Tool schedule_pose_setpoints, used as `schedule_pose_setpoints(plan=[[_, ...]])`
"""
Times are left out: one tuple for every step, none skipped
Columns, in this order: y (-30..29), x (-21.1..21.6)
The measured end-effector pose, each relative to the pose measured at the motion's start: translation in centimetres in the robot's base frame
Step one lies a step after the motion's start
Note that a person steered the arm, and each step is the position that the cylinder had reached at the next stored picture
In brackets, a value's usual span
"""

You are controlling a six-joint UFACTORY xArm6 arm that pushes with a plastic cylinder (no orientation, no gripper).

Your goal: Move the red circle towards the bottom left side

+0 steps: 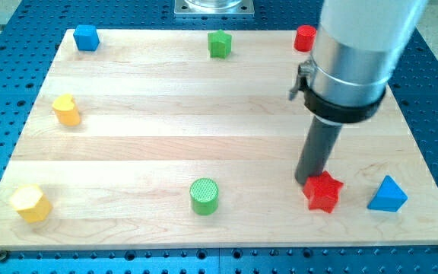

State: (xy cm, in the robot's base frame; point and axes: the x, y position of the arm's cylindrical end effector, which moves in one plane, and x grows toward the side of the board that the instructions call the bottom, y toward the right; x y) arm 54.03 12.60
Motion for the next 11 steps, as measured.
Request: schedule_pose_setpoints(plan=[[0.0,-2.1],[4.2,-8.3],[11.0,-16.4],[14.0,-25.5],[11.6,-32.4],[6.3,-33.4],[-0.2,-30.7],[-5.7,-23.7],[-9.4,-17.8],[-10.8,-19.9],[-14.7,-15.9]])
